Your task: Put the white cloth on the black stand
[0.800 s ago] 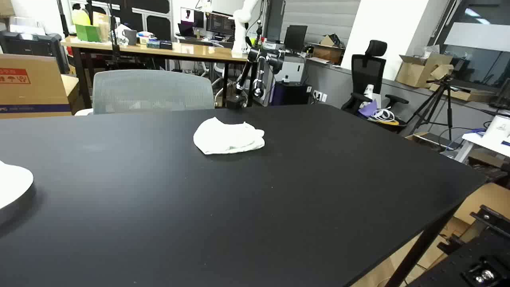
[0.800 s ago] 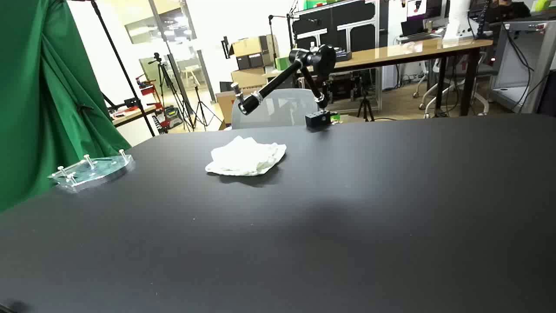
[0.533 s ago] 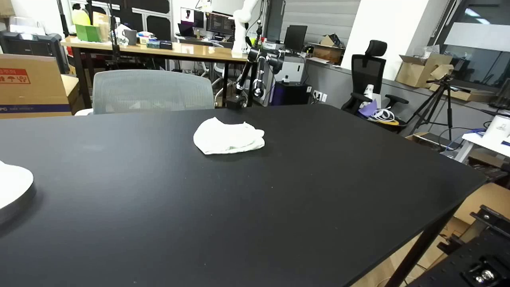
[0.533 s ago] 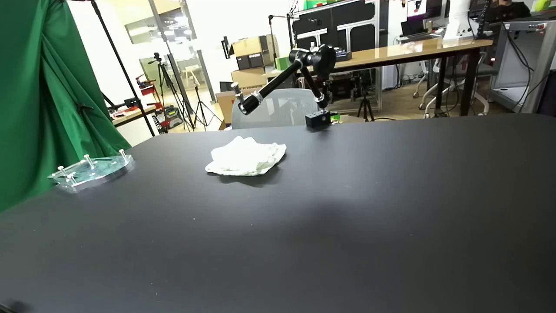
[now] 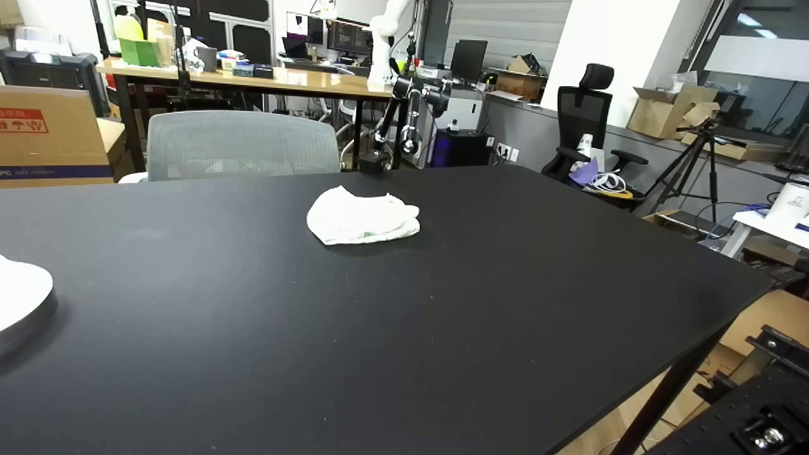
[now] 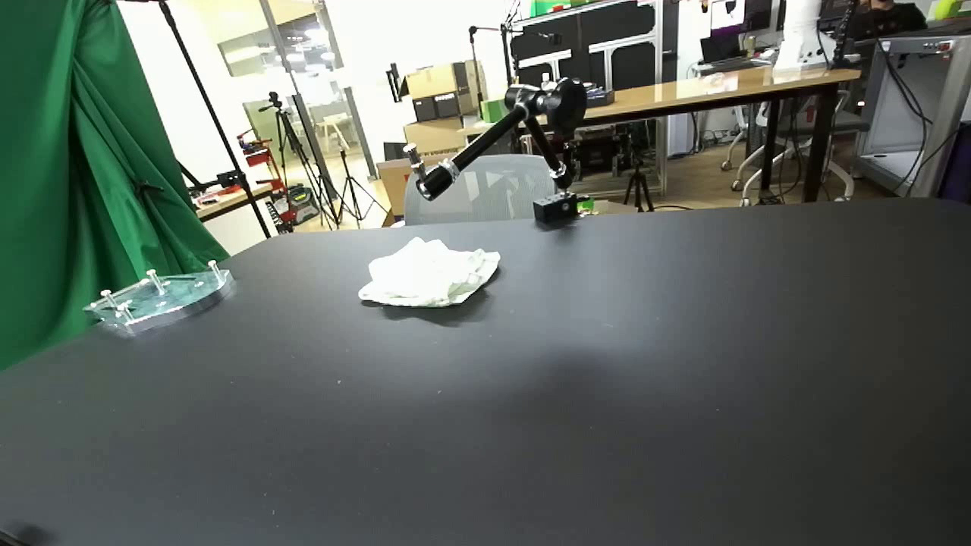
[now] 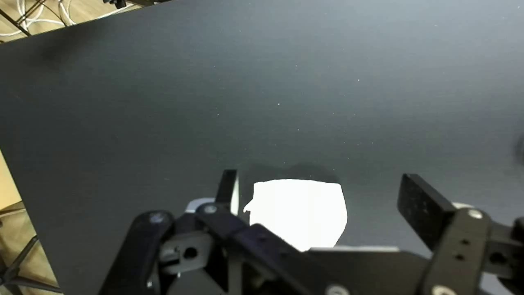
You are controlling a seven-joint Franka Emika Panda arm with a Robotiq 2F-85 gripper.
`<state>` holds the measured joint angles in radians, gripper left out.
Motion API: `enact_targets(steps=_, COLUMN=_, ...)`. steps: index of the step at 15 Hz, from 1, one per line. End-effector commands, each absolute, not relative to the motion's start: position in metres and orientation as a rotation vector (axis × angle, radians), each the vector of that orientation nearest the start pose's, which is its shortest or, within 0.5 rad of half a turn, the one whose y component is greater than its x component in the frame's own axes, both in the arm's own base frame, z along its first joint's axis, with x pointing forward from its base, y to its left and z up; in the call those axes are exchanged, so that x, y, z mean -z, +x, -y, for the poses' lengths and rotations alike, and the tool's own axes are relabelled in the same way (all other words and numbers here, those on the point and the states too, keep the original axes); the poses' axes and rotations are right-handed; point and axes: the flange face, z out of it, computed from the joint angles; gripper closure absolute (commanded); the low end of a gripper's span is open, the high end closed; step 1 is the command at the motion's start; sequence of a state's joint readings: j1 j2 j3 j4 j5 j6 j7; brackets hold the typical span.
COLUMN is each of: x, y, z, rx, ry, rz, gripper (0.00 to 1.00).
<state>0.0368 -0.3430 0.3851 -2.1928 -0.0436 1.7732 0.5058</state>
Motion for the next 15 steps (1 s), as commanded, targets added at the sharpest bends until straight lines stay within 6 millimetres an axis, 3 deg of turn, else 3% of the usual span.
enact_targets(steps=1, x=-0.508, y=0.409, z=-0.189, rx=-0.011, ry=-3.331, rz=-0.179, gripper=0.0)
enact_targets(steps=5, x=-0.499, y=0.444, z=-0.16, rx=0.099, ry=-3.28, rz=-0.301, gripper=0.0)
enact_targets(steps=7, x=-0.484, y=0.466, z=-0.147, rx=0.162, ry=-3.247, rz=-0.429, gripper=0.0)
enact_targets(steps=15, x=-0.392, y=0.526, z=-0.119, rx=0.208, ry=-3.052, rz=-1.007, gripper=0.0)
